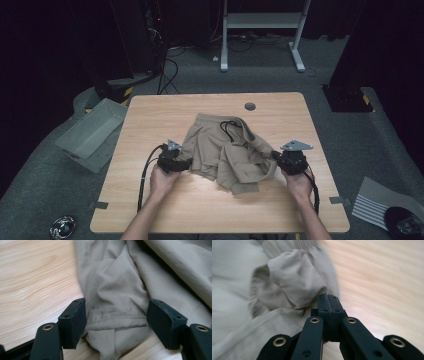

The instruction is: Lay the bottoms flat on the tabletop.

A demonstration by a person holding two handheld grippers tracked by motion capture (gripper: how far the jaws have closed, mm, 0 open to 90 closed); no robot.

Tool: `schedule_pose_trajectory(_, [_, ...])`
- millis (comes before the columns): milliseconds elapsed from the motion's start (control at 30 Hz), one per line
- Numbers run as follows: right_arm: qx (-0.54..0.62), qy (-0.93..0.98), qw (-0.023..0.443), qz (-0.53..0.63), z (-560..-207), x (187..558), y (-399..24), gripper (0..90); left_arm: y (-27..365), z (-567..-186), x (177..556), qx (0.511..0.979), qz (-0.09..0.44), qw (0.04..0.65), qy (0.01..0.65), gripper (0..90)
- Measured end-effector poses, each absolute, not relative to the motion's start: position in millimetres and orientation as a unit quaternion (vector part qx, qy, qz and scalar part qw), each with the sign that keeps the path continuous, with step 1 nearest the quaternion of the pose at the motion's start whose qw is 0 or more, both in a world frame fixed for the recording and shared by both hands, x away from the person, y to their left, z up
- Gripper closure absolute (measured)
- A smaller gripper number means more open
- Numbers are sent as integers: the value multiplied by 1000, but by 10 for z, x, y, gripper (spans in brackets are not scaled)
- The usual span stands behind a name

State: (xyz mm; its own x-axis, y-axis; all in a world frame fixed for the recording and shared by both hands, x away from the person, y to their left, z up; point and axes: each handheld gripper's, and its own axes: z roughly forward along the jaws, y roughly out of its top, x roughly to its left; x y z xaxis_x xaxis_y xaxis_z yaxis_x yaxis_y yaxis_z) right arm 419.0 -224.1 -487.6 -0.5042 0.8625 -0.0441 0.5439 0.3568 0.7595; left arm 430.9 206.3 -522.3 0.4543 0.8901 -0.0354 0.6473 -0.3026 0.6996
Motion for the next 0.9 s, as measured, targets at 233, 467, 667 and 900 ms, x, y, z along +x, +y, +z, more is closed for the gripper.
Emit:
schedule_pose_trajectory(233, [476, 776, 211, 355, -5005, 4230, -2301, 720, 2130, -5196, 4304, 782, 176, 328, 501, 322])
schedule_pose_trajectory(467, [431, 758, 231, 431, -4603, 3910, -2145, 531, 1932, -5041, 4253, 777, 164, 382, 473, 298])
schedule_pose_trajectory(667, [420, 787, 233, 388, -4732, 3948, -1925, 464, 1739, -5130, 4335, 790, 165, 355, 472, 334])
schedule_pose_trajectory(900, [419, 799, 237, 359, -4824, 4254, -1993, 876, 1697, -5197, 4330, 801, 196, 338, 453, 434])
